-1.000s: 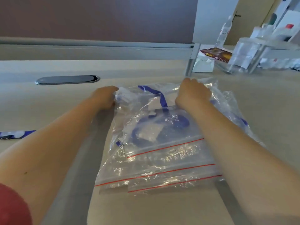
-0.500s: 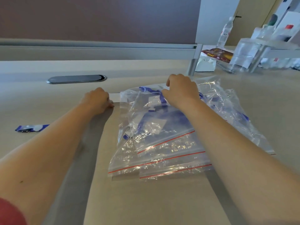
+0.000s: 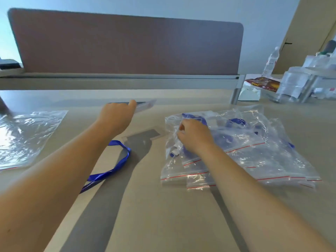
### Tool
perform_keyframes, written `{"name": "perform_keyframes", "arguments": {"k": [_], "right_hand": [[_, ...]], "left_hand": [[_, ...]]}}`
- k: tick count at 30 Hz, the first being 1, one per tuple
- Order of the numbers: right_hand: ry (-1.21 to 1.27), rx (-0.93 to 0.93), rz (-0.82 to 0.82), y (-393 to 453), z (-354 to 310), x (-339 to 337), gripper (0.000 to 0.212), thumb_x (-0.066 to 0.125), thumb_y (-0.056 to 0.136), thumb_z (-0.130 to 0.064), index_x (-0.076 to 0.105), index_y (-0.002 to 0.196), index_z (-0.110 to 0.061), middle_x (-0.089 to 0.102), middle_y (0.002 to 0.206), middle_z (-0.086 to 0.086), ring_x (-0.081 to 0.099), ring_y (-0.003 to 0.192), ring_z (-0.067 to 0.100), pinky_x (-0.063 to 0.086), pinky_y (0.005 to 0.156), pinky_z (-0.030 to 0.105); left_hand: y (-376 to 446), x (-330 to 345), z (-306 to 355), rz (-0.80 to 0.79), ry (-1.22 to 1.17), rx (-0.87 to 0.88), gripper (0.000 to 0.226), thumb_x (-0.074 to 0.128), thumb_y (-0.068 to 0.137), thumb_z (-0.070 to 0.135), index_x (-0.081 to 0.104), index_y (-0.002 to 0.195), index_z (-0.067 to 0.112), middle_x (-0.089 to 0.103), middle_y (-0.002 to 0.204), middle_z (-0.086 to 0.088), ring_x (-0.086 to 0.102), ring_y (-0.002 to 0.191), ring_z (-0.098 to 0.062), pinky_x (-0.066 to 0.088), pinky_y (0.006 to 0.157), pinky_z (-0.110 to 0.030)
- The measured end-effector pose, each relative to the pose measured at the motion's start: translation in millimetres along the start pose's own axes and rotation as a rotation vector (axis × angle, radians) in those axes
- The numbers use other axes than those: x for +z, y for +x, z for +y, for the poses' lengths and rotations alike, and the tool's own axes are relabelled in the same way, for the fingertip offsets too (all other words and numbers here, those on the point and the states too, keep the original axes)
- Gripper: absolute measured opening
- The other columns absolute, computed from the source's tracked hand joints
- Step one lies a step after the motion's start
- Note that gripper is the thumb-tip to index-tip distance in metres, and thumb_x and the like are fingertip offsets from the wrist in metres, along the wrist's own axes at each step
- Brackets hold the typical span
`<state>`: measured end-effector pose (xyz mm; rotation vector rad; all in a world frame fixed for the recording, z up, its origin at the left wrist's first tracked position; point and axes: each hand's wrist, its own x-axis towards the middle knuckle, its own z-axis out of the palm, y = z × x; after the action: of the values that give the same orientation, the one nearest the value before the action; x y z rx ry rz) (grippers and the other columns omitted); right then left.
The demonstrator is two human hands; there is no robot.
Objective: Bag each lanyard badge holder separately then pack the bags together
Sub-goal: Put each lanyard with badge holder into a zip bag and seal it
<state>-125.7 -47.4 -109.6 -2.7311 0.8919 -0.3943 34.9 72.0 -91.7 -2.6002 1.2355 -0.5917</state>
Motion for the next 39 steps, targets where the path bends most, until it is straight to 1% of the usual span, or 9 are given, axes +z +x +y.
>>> {"name": "perform_keyframes", "arguments": {"k": [3,7,12,18,20,23,29,34,39], "right_hand": [[0.010,-0.071,-0.039,-13.1,-29.6,12.0,0.026,0.044,0.090,-0.016,0.060,0.108,-0.005,0.061,0.116,0.015,0.056,0.105,0.034,0.045,0.086,0.037],[0.045,-0.140,-0.101,-24.0,-72.6,34.2,0.027,0.044,0.091,-0.015,0.063,0.106,-0.003,0.063,0.111,0.015,0.058,0.099,0.032,0.046,0.081,0.034],[0.007,-0.214,-0.127,-18.0,-116.4,61.7,0.019,0.042,0.087,-0.011,0.060,0.091,-0.006,0.058,0.093,0.014,0.048,0.078,0.029,0.035,0.065,0.030],[-0.105,-0.291,-0.127,10.4,-155.8,94.1,0.029,0.042,0.093,-0.025,0.052,0.113,-0.006,0.051,0.118,0.012,0.046,0.100,0.026,0.039,0.083,0.034],[-0.139,-0.284,-0.137,18.8,-160.9,106.1,0.031,0.042,0.094,-0.027,0.052,0.116,-0.006,0.049,0.121,0.012,0.045,0.109,0.027,0.040,0.089,0.035],[-0.125,-0.276,-0.063,27.8,-165.1,120.3,0.024,0.047,0.092,-0.018,0.058,0.109,-0.006,0.054,0.113,0.011,0.051,0.102,0.025,0.044,0.086,0.034],[0.420,-0.156,-0.045,26.3,-169.3,108.9,0.012,0.044,0.094,-0.015,0.053,0.091,-0.009,0.055,0.083,0.005,0.048,0.071,0.015,0.035,0.054,0.022],[0.951,-0.040,-0.052,15.0,-179.9,63.8,0.016,0.050,0.090,-0.011,0.054,0.075,-0.010,0.052,0.059,-0.001,0.040,0.050,0.008,0.032,0.050,0.021],[1.032,-0.012,-0.184,-7.9,-193.6,44.3,0.026,0.055,0.088,-0.012,0.054,0.061,-0.013,0.054,0.056,0.002,0.037,0.046,0.011,0.031,0.047,0.022]], "left_hand": [[-36.2,-12.5,-27.2,0.013,-0.002,-0.055,0.031,0.032,0.093,0.002,0.034,0.123,0.009,0.038,0.059,-0.002,0.037,0.050,-0.017,0.025,0.045,-0.025],[-87.6,-6.2,-62.6,-0.011,-0.082,-0.141,0.033,0.038,0.094,0.008,0.035,0.127,0.012,0.063,0.090,-0.011,0.052,0.068,-0.024,0.043,0.058,-0.030],[-122.8,4.8,-106.7,-0.074,-0.239,-0.342,0.035,0.040,0.095,0.010,0.036,0.129,0.017,0.061,0.110,-0.017,0.051,0.076,-0.023,0.045,0.062,-0.032],[-125.2,24.3,-150.7,-0.024,-0.432,-0.466,0.038,0.042,0.095,0.010,0.038,0.132,0.014,0.059,0.123,-0.017,0.058,0.102,-0.036,0.049,0.081,-0.041],[-123.9,30.8,-155.4,0.030,-0.541,-0.506,0.030,0.039,0.096,0.012,0.043,0.126,0.008,0.060,0.122,-0.018,0.057,0.103,-0.036,0.047,0.082,-0.040],[-120.6,37.3,-159.8,0.084,-0.709,-0.574,0.024,0.043,0.095,0.012,0.047,0.117,0.004,0.061,0.118,-0.019,0.058,0.095,-0.033,0.049,0.081,-0.041],[-116.7,40.5,-158.1,0.165,-1.099,-0.784,0.027,0.046,0.094,0.013,0.051,0.120,0.005,0.055,0.124,-0.019,0.054,0.090,-0.026,0.051,0.071,-0.032],[-121.6,30.4,-147.1,0.015,-1.420,-0.833,0.022,0.044,0.095,0.015,0.053,0.114,0.006,0.055,0.104,-0.013,0.057,0.069,-0.018,0.050,0.060,-0.024],[-127.1,6.1,-126.9,-0.145,-1.683,-0.749,0.032,0.034,0.098,0.032,0.058,0.094,0.011,0.060,0.085,-0.005,0.058,0.069,-0.016,0.051,0.065,-0.026]]}}
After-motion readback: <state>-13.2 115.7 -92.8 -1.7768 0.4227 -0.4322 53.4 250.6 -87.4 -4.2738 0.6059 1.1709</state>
